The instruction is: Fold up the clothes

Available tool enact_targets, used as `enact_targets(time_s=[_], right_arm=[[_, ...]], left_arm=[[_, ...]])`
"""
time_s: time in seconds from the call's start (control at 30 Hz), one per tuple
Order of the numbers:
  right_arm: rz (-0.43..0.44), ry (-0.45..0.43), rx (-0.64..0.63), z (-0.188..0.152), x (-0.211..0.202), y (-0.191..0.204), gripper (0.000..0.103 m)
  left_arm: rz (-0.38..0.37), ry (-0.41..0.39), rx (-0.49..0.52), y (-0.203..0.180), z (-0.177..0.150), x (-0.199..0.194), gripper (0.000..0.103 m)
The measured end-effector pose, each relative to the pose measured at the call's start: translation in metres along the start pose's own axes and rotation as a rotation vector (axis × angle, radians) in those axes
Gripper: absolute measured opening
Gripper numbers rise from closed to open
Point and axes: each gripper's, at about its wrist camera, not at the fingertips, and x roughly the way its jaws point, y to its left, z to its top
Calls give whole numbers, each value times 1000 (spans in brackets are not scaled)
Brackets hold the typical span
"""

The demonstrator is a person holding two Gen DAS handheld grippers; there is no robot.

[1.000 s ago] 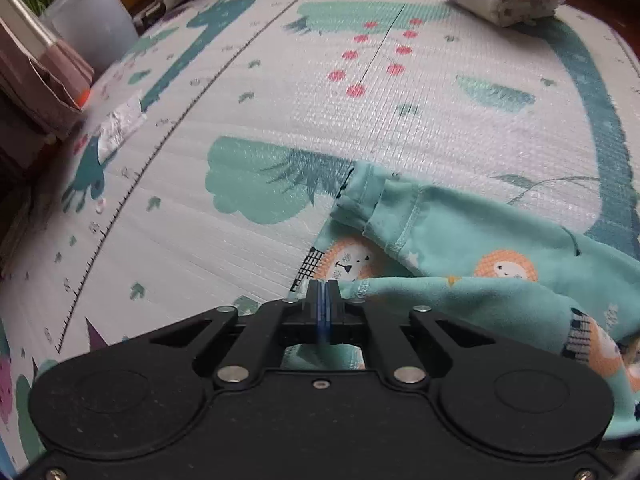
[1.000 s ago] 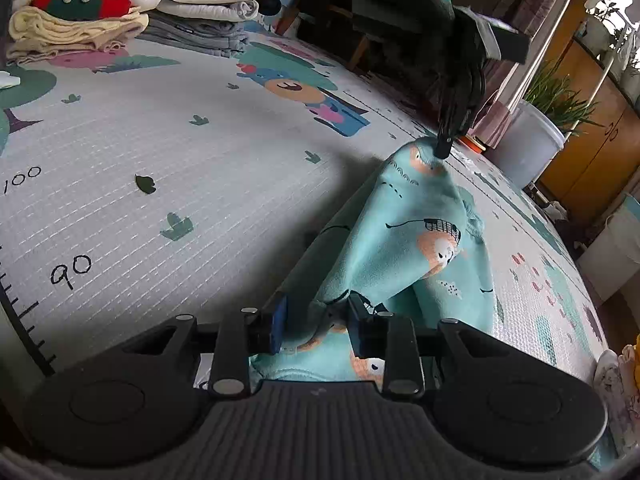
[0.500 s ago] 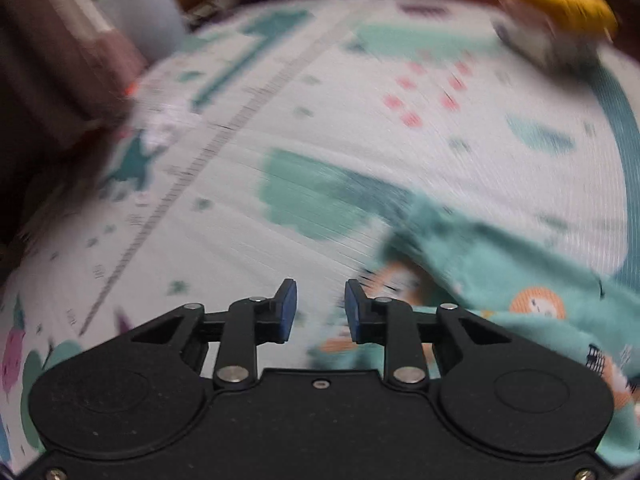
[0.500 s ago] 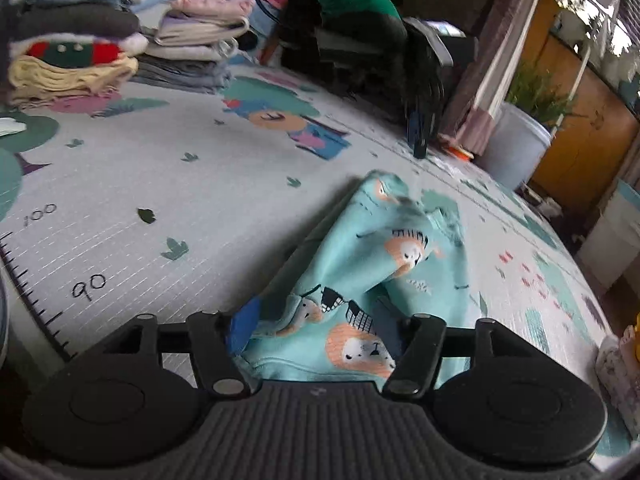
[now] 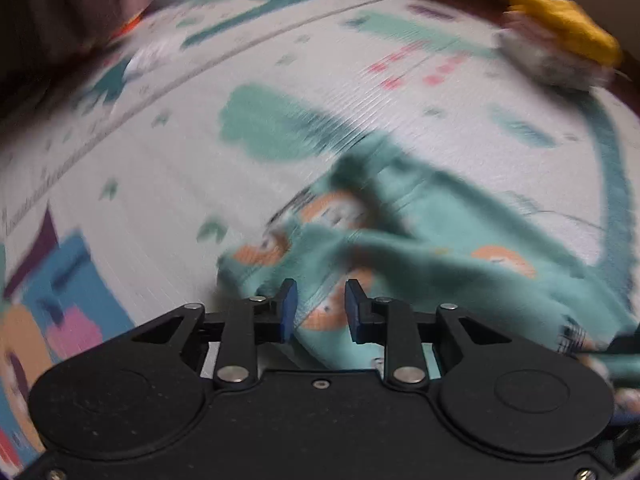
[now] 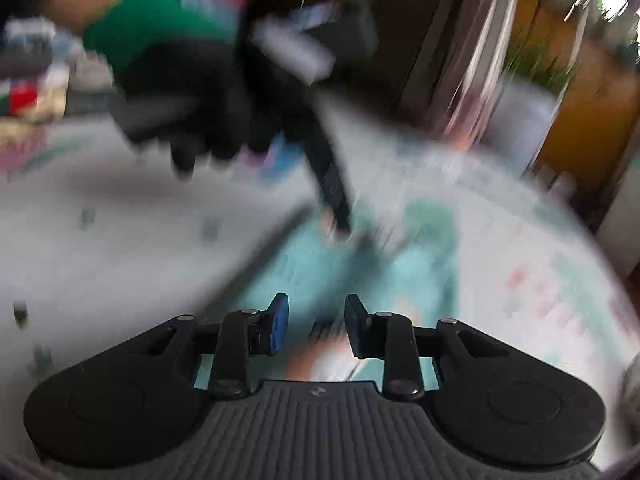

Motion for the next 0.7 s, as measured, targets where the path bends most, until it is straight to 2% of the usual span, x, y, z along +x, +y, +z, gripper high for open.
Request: enact_targets(time_s=[0.03,0.07,0.13,0.2,0.3,0.37,0.47,0.53,0.6,0.67,0.7], right_arm=[[0,14,5,-9,5,0,33],[5,-11,14,-15,2,-2,33],[4,-5,-8,-19,-1,-1,33],[-8,-8,-18,-20,-7,2,33],[-31,-45,-35,-19,-16,8,34],[-19,-11,-74,-24,-10,16,39],[-28,-5,-88,-30,-9,20,39],[-30,13,-101,-27,-10,19,39],[-36,29,-152,-24,-16,24,39],[-48,25,-214,-17,-21,24,40],[-51,2,-209,-13,-22,20,40]], left_arm=[[-15,-21,-51,5,-1,1,32],[-33,-22,-111,12,-1,1,34],[-58,-16,-191,24,1,-2,34],[-32,-49,-194,28,5,-12,37],[-37,-81,-216,30,6,-18,37],[-40,-73,-189,21,8,-12,37],[-37,-39,-113,-1,11,2,37],[-4,-9,-17,-19,11,12,41],[-14,2,6,-22,16,9,41],[-66,-43,-27,-12,20,-11,41],[-68,-70,-31,-7,20,-24,41]])
